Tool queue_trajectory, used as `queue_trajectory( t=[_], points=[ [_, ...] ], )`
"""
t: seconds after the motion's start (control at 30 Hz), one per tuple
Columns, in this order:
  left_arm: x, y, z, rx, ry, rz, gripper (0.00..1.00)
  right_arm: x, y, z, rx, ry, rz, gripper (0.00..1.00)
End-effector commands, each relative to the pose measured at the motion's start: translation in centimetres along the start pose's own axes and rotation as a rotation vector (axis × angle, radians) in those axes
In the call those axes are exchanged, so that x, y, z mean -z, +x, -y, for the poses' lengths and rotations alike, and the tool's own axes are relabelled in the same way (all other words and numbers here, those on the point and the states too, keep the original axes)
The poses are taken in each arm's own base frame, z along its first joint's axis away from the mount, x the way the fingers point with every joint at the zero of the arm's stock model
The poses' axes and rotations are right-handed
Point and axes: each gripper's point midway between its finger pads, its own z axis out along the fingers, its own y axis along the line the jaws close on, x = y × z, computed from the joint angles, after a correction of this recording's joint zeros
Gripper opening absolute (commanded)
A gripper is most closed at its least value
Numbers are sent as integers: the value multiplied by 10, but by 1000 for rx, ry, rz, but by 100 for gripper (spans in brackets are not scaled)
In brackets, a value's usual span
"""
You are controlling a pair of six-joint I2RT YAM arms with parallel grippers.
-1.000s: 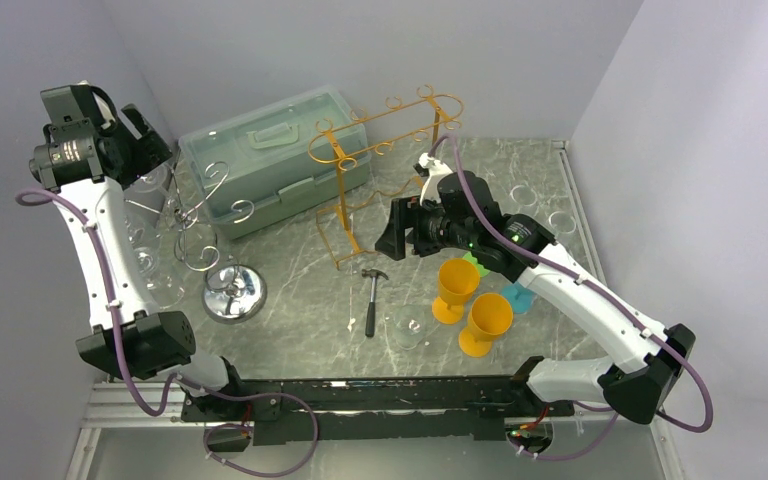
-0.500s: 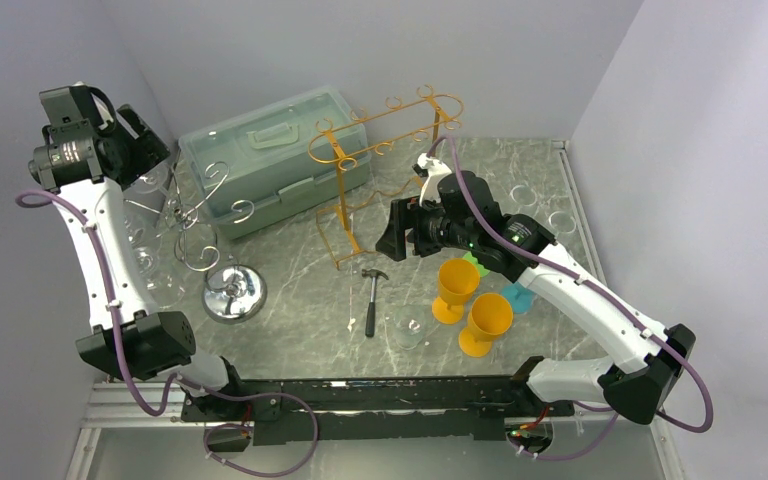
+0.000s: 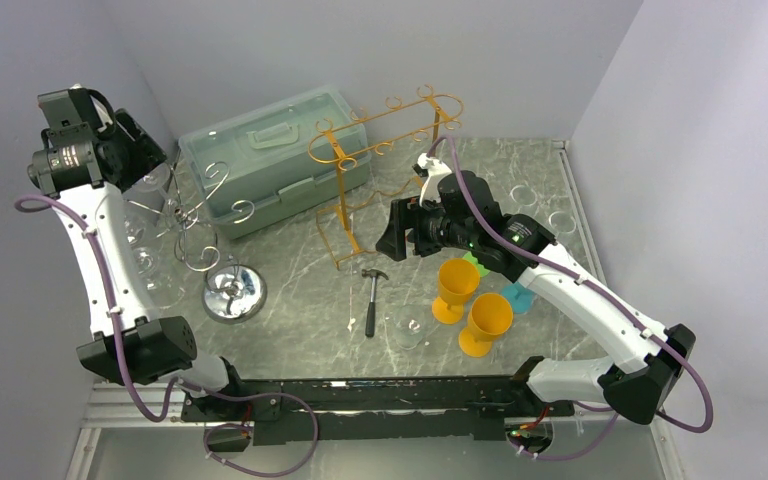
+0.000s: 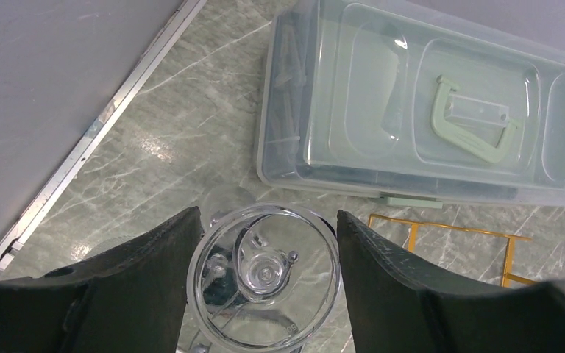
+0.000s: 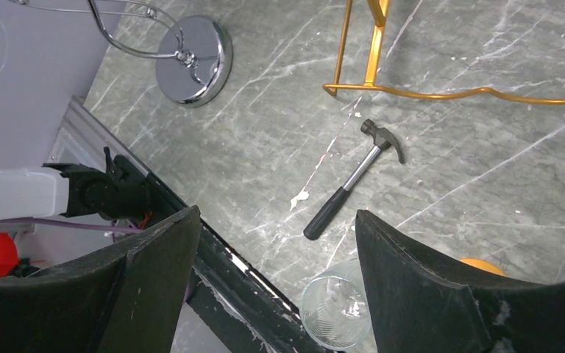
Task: Take the wine glass off the wine glass rack
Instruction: Pick up the wine glass from the wine rack.
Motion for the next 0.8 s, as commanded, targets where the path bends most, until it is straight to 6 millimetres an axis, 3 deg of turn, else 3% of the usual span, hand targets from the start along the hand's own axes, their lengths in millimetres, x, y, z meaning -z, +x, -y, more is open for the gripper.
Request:
queue_trajectory(
  t=[0.0,0.3,0.77],
  points=[
    [22,-13,10,16,44,64,68,7,-20,-4,28,-11,78,80],
    [32,-22,17,18,70,93,58,10,-22,-4,32,-10,85,80],
    [23,-5,4,-9,24,51,78,13,-20,-6,24,-27,87,80]
  ],
)
